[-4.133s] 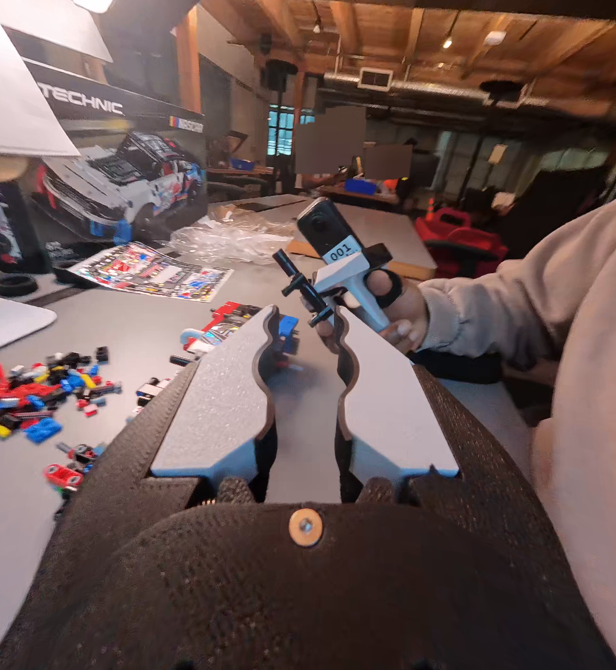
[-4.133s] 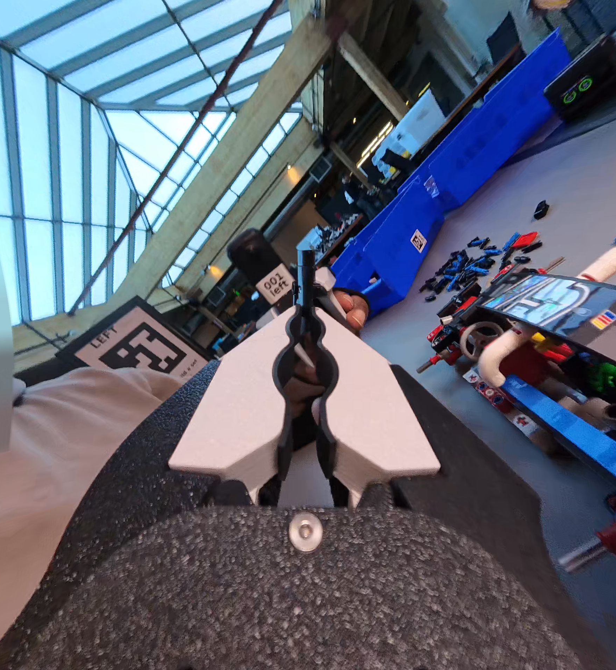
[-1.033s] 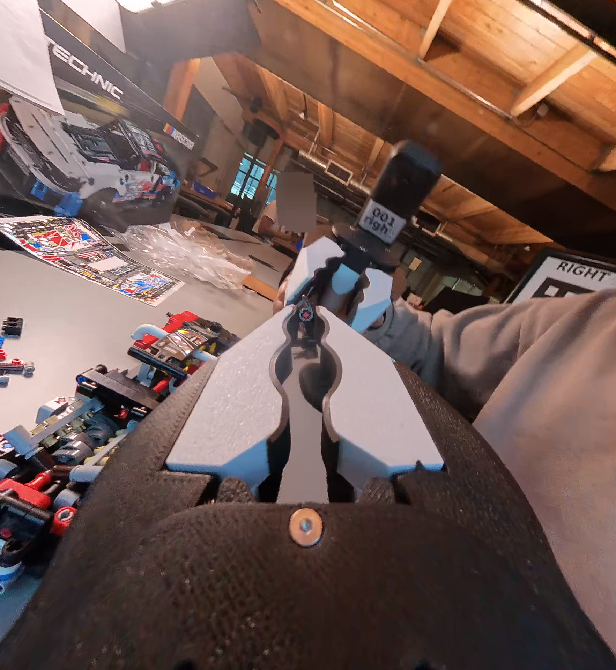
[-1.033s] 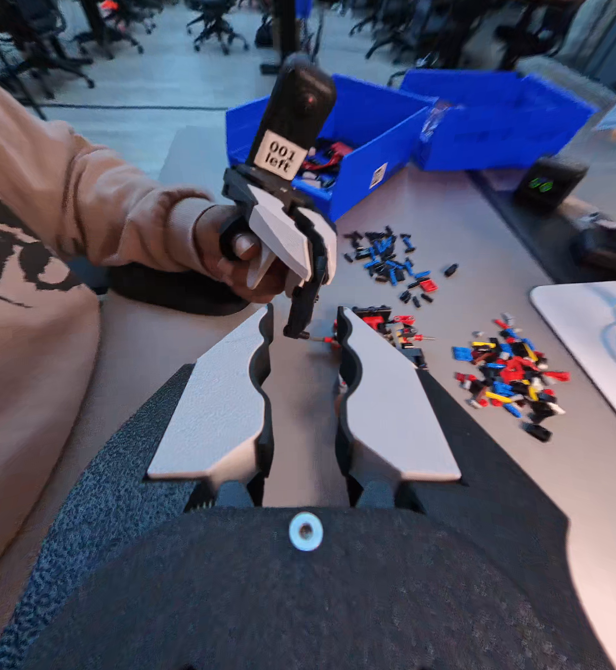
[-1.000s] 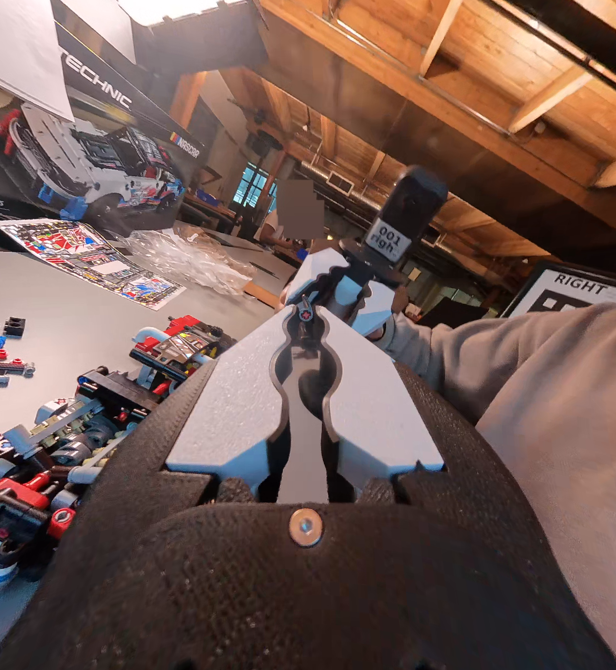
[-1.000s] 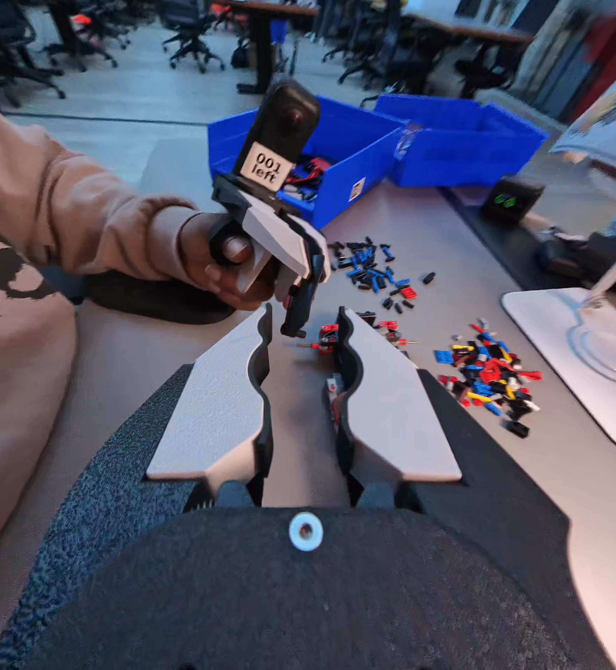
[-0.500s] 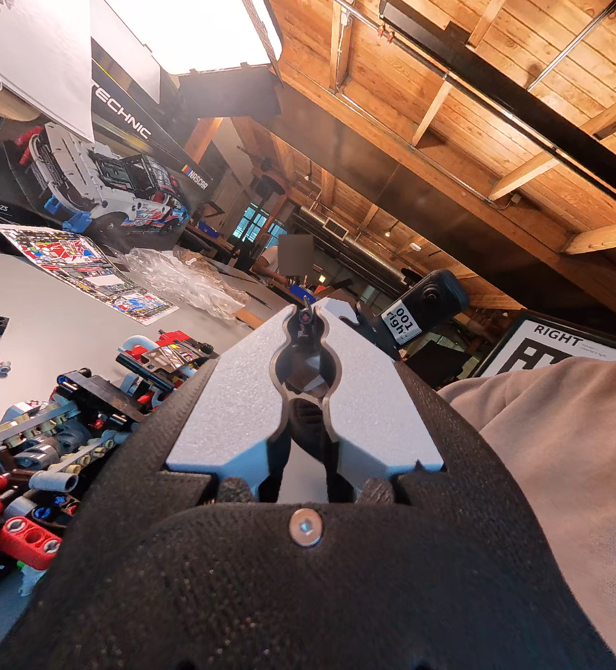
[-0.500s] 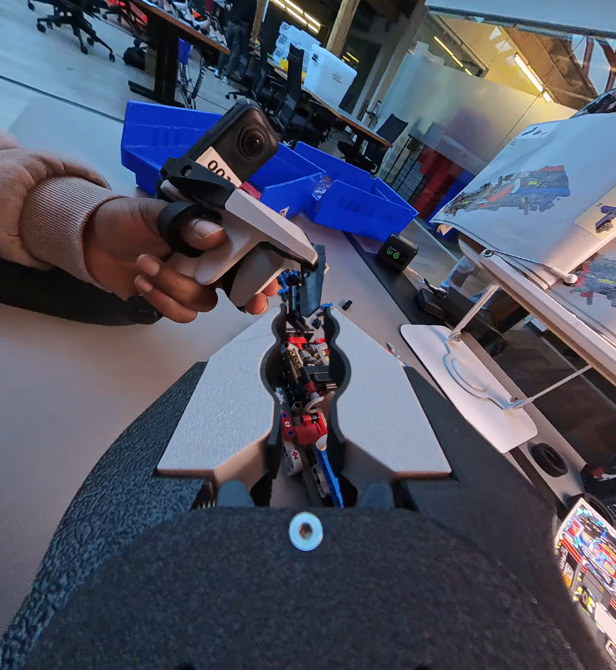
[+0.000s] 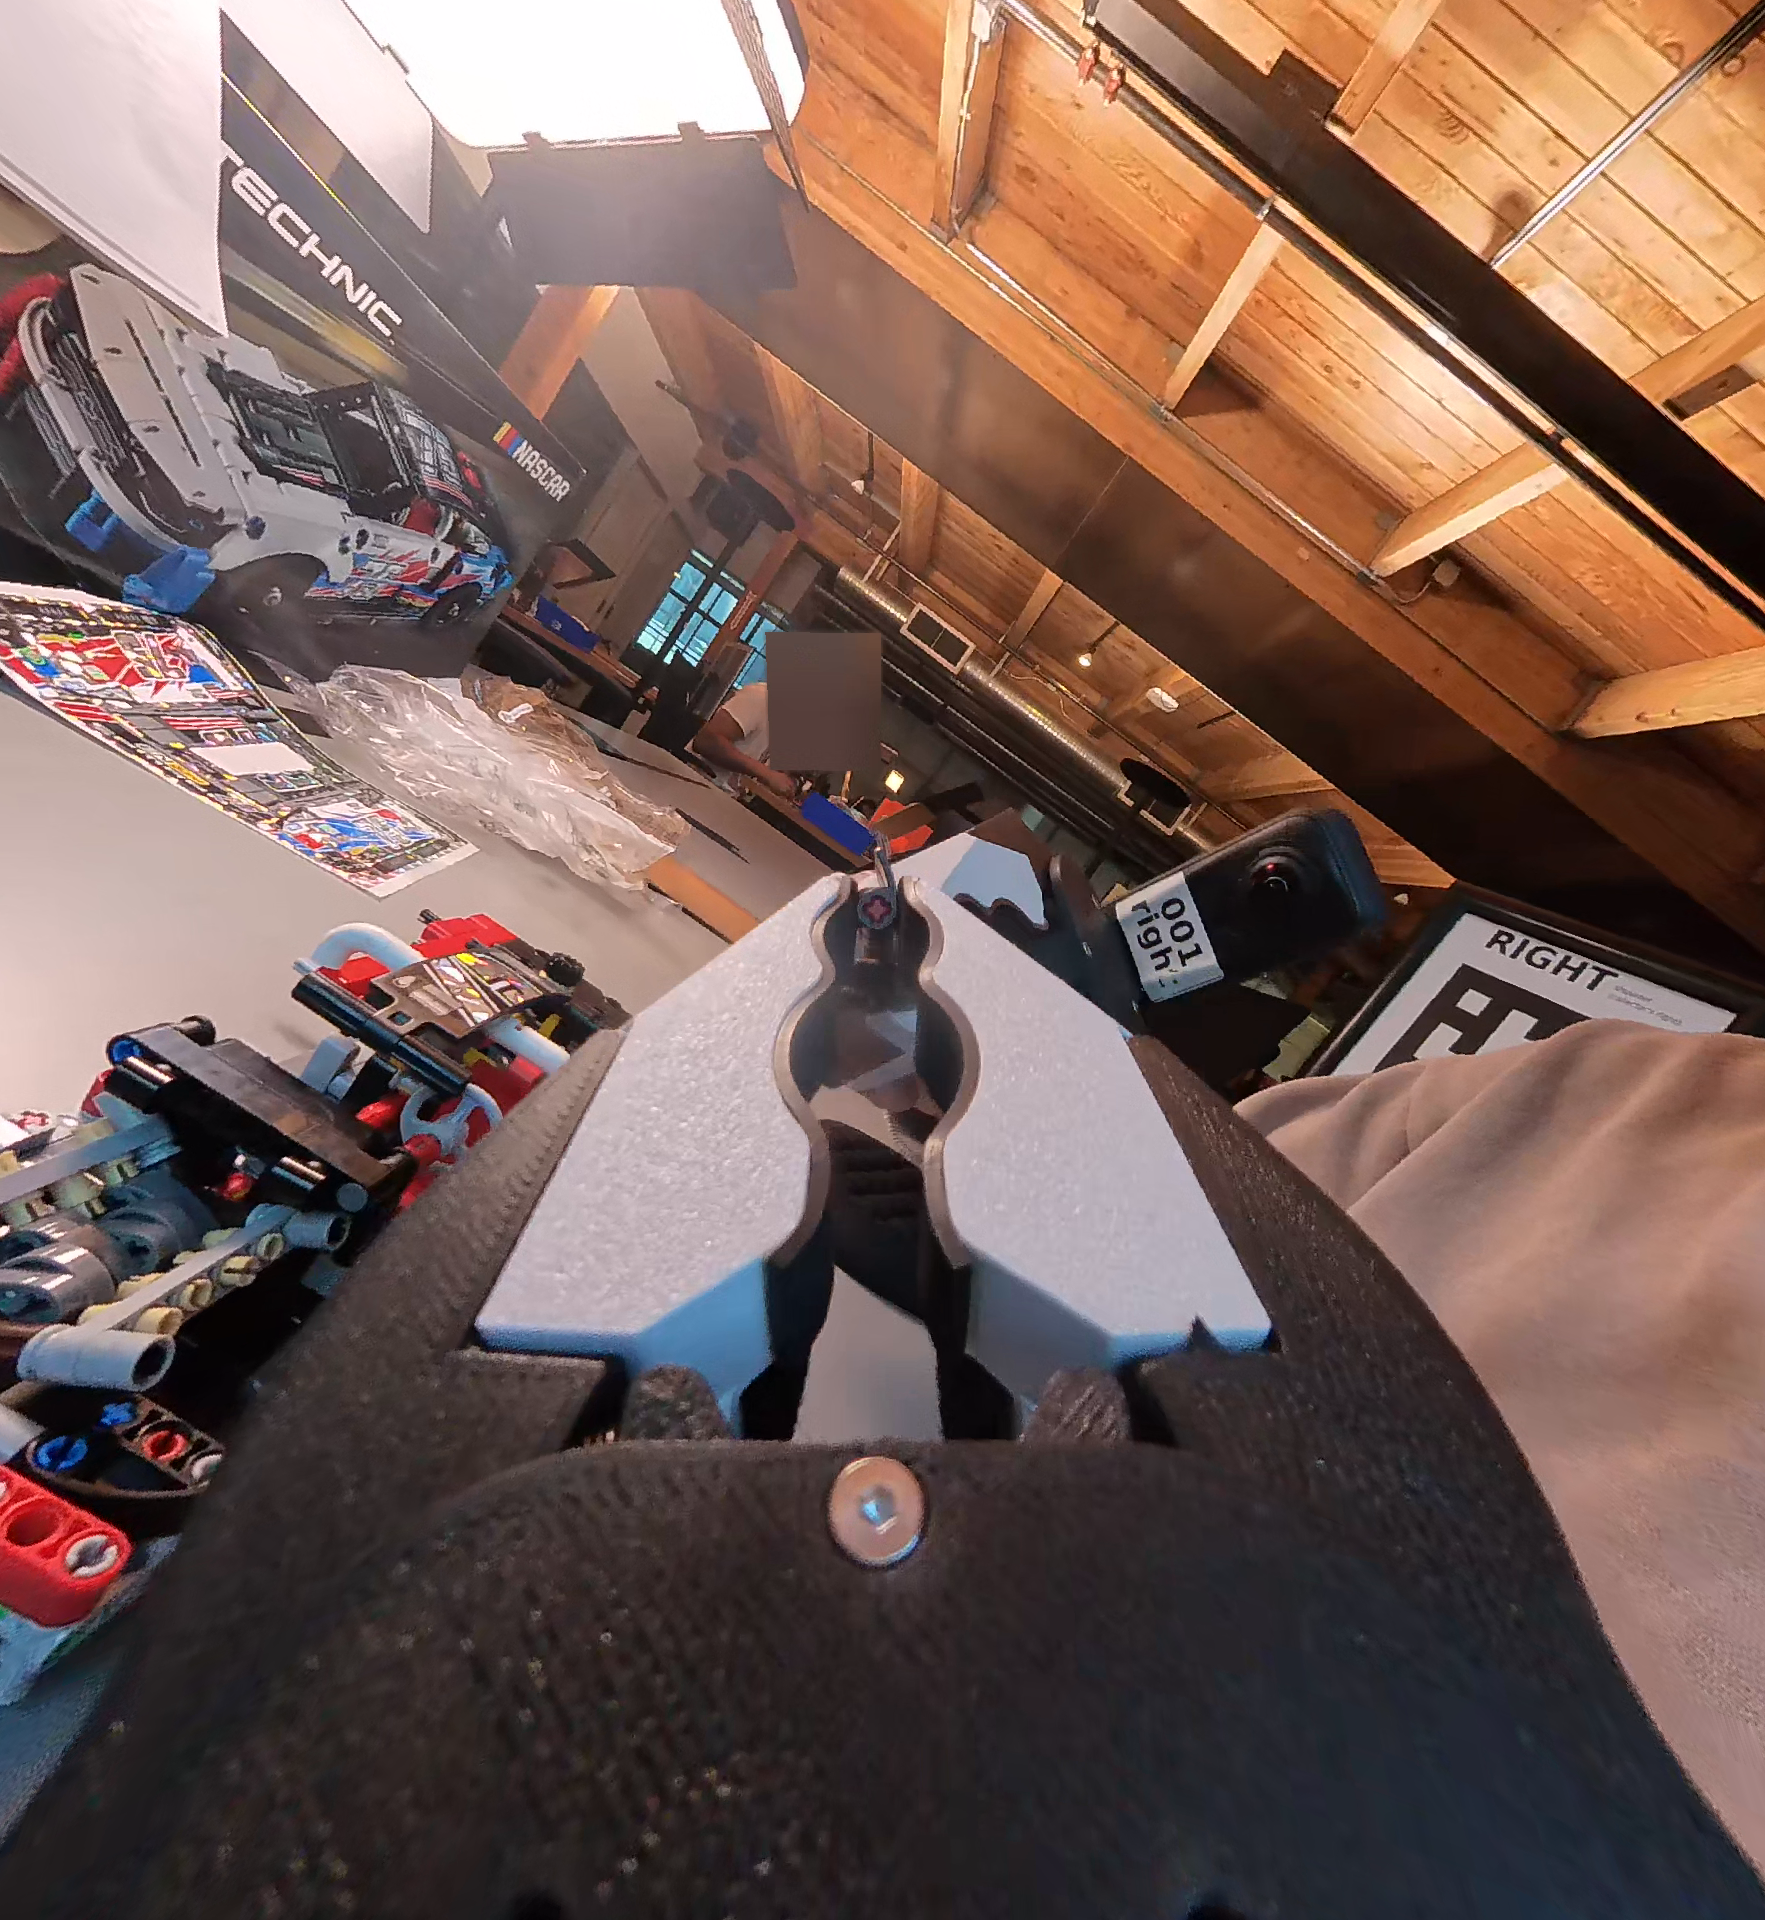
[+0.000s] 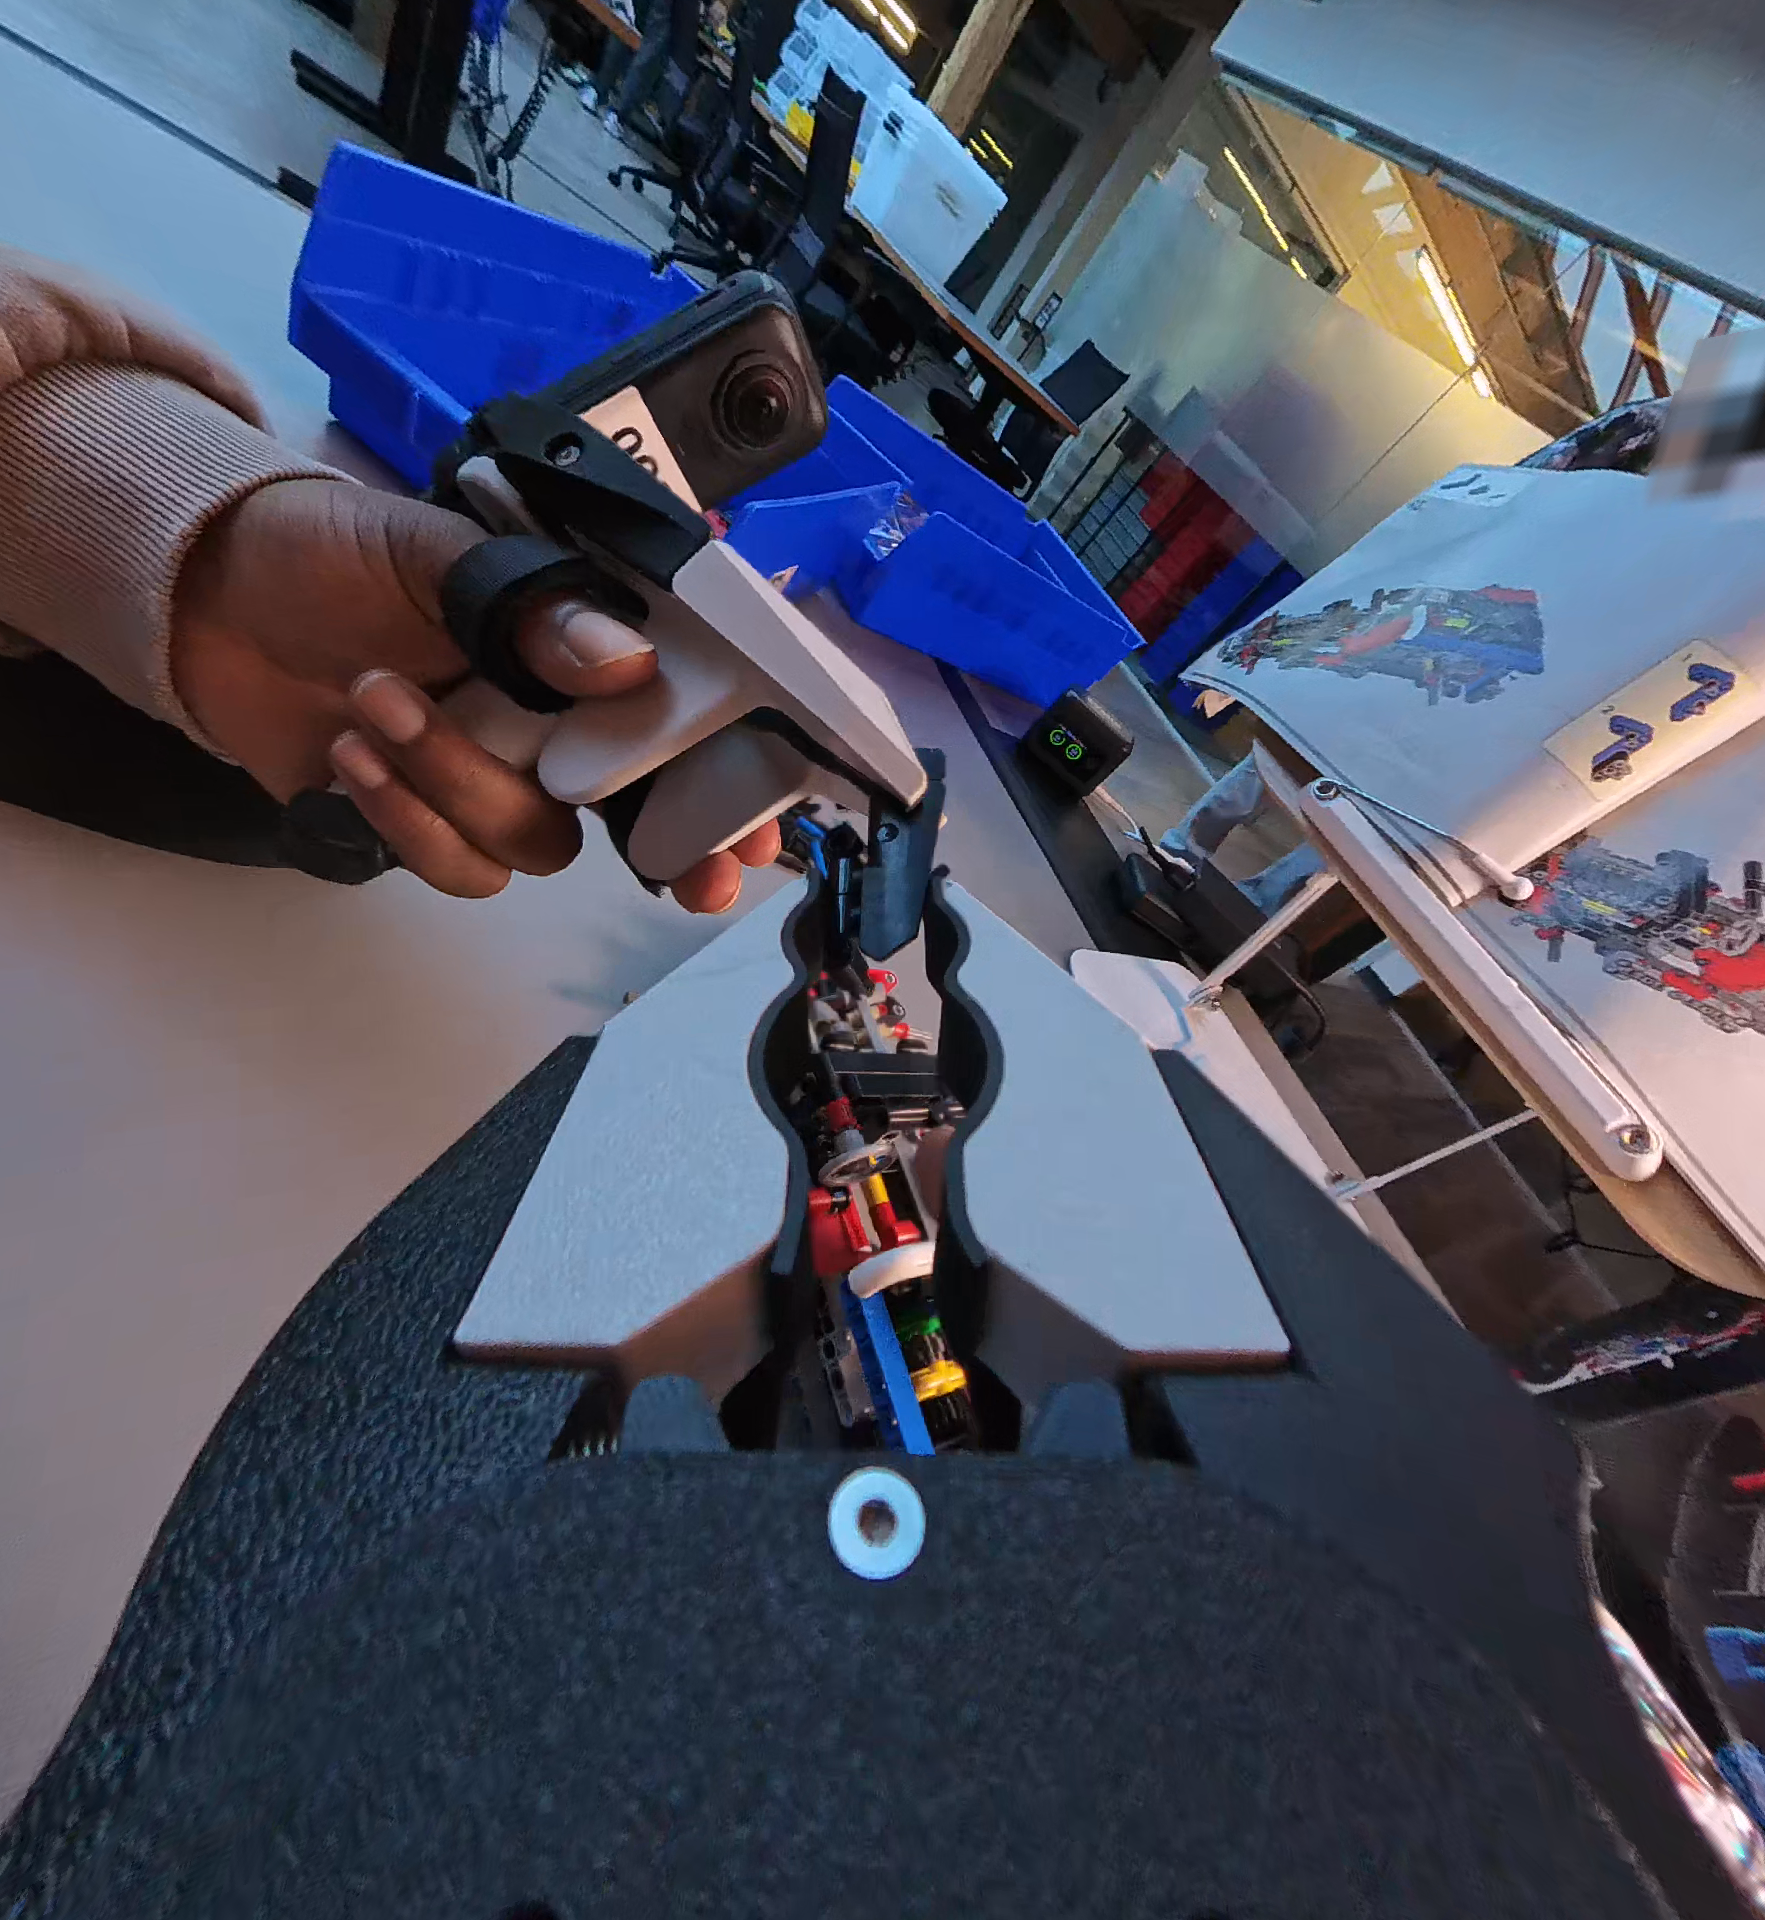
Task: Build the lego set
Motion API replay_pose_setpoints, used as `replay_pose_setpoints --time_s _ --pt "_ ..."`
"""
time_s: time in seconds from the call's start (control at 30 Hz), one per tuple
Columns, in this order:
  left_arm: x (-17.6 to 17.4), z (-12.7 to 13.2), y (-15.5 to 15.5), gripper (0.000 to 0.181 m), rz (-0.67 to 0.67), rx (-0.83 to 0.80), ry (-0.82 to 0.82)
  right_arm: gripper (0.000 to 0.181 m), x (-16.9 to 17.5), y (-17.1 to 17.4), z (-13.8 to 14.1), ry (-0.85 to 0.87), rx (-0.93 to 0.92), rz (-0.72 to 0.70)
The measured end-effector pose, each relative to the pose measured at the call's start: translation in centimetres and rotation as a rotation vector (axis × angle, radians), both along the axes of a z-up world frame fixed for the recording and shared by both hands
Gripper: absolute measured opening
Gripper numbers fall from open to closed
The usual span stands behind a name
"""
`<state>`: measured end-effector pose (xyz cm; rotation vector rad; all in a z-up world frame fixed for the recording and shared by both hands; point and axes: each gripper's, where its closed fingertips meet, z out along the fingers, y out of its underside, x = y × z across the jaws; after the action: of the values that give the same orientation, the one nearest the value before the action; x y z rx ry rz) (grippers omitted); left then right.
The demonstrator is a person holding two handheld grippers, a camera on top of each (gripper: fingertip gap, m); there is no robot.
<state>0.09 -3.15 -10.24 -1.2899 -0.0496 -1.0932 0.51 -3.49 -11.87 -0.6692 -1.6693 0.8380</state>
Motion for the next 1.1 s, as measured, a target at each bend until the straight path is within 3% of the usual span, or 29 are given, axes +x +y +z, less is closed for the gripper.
replay_pose_setpoints --time_s 0.37,0.63,1.1 --pt "1.0 -1.0 -0.3 0.014 -0.097 -0.045 0.110 0.016 2.0 0.1 -0.9 -0.111 -0.117 0.148" --pt "1.9 -2.3 -0.1 0.004 -0.123 -0.081 0.206 0.016 2.4 0.1 -2.0 -0.151 -0.088 0.157" --pt "2.2 -3.4 0.1 0.005 -0.128 -0.128 0.250 0.015 2.7 0.4 -2.9 -0.168 -0.064 0.149"
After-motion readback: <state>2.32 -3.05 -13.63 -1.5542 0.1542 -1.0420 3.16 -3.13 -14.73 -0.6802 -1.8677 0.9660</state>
